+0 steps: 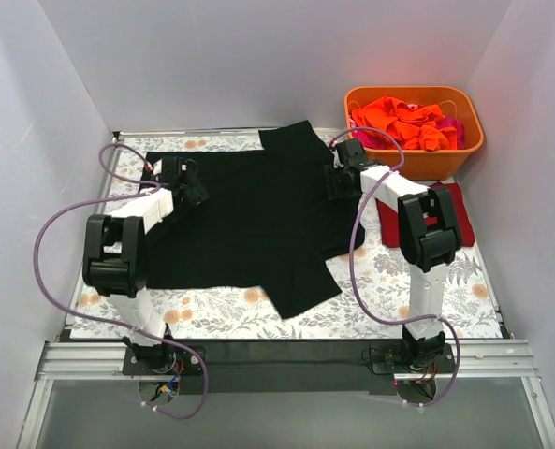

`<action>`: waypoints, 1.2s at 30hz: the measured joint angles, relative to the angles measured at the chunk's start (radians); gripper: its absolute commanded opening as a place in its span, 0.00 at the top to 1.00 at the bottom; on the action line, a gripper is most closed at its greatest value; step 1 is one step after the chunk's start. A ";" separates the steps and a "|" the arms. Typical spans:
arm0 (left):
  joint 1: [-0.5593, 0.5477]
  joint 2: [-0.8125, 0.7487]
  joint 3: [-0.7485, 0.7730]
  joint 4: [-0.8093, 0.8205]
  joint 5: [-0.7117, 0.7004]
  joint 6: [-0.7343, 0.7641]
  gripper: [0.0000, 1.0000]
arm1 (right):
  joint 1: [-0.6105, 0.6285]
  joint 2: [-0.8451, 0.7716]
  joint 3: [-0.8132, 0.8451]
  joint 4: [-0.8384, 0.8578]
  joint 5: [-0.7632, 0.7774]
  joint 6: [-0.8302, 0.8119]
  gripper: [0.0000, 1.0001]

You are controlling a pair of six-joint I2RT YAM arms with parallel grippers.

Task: Fold and stack the t-shirts
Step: Flatten the tshirt out

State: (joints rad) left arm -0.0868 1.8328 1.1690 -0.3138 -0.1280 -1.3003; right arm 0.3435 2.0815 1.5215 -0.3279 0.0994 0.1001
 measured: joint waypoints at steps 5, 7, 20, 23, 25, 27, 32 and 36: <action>0.002 -0.225 -0.089 -0.076 -0.108 -0.059 0.24 | 0.046 -0.165 -0.126 -0.019 0.007 0.003 0.39; 0.010 -0.353 -0.153 -0.097 -0.158 -0.087 0.24 | 0.078 -0.267 -0.198 -0.020 0.002 0.015 0.35; 0.315 -0.737 -0.535 -0.234 -0.303 -0.217 0.28 | 0.267 -0.615 -0.532 -0.097 -0.175 0.059 0.48; 0.315 -0.764 -0.546 -0.243 -0.316 -0.235 0.28 | 0.315 -0.631 -0.610 -0.122 -0.238 0.075 0.51; 0.315 -0.770 -0.549 -0.250 -0.328 -0.247 0.28 | 0.320 -0.630 -0.657 -0.140 -0.271 0.080 0.51; 0.315 -0.770 -0.552 -0.264 -0.339 -0.261 0.29 | 0.319 -0.621 -0.681 -0.165 -0.293 0.080 0.51; 0.317 -0.771 -0.568 -0.287 -0.373 -0.293 0.29 | 0.318 -0.583 -0.711 -0.206 -0.319 0.076 0.51; 0.317 -0.771 -0.588 -0.295 -0.397 -0.309 0.29 | 0.317 -0.579 -0.711 -0.215 -0.333 0.069 0.50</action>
State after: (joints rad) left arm 0.2302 1.0615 0.5808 -0.6090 -0.5255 -1.6089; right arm 0.6605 1.5028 0.8104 -0.5430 -0.2340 0.1688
